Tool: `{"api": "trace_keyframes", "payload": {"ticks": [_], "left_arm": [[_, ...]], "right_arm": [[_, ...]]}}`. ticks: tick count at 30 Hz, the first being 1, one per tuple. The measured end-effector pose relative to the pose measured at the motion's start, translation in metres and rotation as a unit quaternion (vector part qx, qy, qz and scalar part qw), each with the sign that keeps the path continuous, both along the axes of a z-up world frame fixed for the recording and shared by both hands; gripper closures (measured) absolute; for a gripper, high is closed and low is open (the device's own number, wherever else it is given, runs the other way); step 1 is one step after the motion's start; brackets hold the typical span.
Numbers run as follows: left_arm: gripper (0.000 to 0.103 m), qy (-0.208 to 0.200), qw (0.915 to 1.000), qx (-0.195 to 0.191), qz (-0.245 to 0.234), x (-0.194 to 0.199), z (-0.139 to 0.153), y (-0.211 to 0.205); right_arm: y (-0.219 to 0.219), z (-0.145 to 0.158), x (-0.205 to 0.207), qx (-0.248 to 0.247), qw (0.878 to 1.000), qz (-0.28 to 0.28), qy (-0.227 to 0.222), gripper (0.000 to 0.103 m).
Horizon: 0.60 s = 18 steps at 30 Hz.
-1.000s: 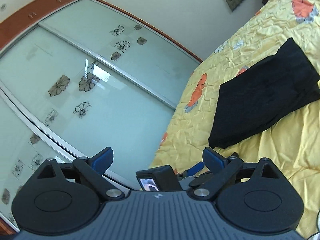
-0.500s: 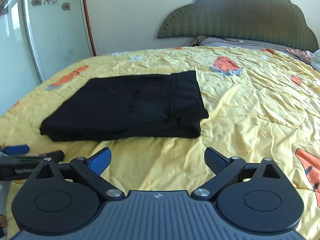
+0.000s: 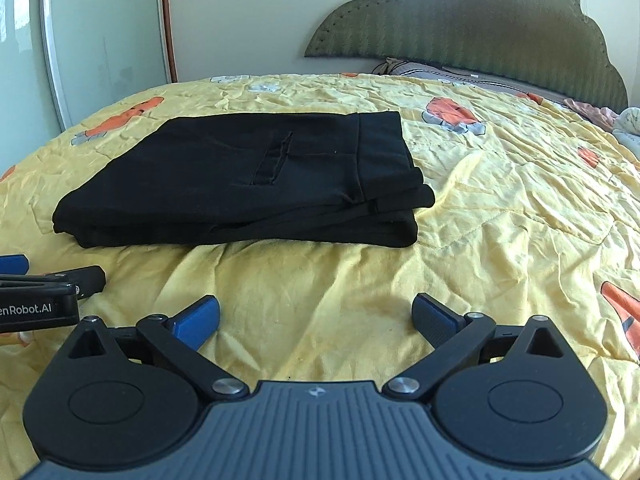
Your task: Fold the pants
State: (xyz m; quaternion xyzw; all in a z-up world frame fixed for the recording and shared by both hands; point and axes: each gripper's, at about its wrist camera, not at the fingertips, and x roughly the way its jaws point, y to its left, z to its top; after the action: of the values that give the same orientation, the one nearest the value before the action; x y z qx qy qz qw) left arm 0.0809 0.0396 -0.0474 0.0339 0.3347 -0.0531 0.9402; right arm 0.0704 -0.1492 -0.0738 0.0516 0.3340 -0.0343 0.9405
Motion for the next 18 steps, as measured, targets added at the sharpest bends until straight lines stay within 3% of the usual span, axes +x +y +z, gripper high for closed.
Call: {"api": "trace_keyframes", "payload": {"ticks": [18], "left_arm": [[0.000, 0.000, 1.0000, 0.000, 0.001, 0.0004, -0.0001, -0.0003]], "right_arm": [[0.0045, -0.0010, -0.0004, 0.000, 1.000, 0.009, 0.000, 0.000]]}}
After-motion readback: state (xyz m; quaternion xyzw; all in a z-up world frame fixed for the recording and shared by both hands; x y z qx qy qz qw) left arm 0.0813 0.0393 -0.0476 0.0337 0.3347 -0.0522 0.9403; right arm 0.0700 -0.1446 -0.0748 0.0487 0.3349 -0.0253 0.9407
